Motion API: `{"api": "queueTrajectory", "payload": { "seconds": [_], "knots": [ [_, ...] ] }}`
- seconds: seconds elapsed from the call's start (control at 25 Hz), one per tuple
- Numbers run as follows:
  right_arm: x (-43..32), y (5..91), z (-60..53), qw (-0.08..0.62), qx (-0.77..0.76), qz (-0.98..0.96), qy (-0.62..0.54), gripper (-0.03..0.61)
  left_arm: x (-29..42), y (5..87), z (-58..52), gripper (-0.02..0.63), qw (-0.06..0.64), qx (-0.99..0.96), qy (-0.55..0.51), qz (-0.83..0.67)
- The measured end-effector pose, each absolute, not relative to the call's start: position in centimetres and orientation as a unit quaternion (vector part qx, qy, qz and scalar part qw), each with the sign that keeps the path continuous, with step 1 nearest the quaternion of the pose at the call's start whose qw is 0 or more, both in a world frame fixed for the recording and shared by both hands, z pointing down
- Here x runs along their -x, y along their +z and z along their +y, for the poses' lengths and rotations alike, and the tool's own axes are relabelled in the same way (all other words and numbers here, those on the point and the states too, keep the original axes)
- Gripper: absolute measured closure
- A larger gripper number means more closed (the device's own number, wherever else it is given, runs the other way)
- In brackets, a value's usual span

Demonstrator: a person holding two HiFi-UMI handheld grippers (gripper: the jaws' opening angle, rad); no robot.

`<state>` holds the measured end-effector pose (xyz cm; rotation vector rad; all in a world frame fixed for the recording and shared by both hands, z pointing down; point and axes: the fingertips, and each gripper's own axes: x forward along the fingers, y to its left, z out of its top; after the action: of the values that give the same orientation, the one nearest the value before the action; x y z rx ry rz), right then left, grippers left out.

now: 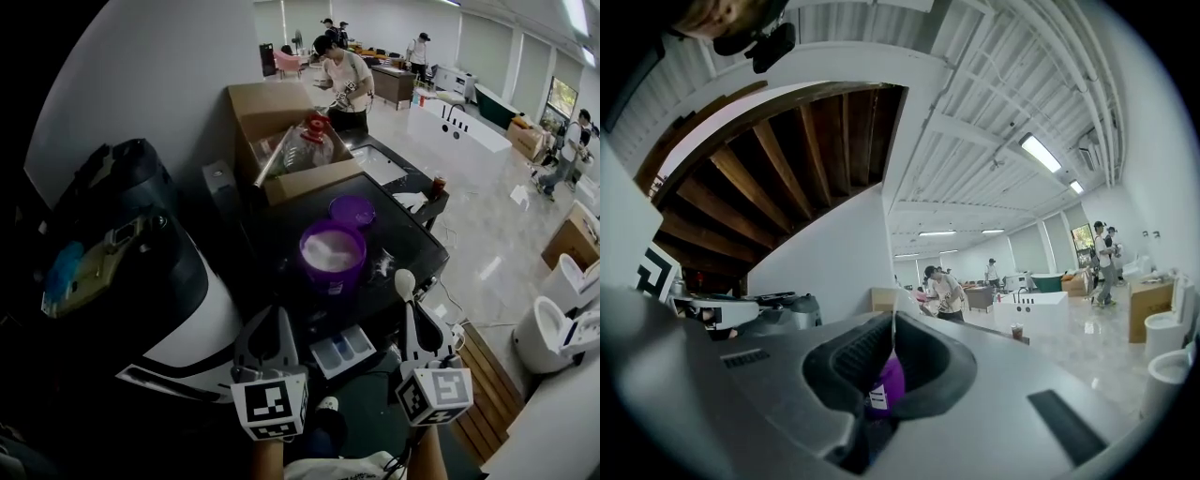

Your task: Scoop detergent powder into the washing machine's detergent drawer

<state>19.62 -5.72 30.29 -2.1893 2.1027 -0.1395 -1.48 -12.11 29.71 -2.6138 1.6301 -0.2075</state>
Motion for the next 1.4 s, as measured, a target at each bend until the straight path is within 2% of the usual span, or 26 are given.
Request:
{"api": "queueTrajectory", "payload": {
  "seconds": [0.64,1.4],
  "knots": [
    [-19.7,31.1,-20.3,0.011,0.711,0.701,-0.06,0.557,2.2,30.3,-25.8,0.612,0.022,0.84,-0.078,0.536],
    [-20.6,34.8,-25.4,-0.085,0.659,0.739,-0.113,0.557,1.3,33.5,-29.0,0.612,-0.009,0.822,-0.12,0.557]
  ]
}}
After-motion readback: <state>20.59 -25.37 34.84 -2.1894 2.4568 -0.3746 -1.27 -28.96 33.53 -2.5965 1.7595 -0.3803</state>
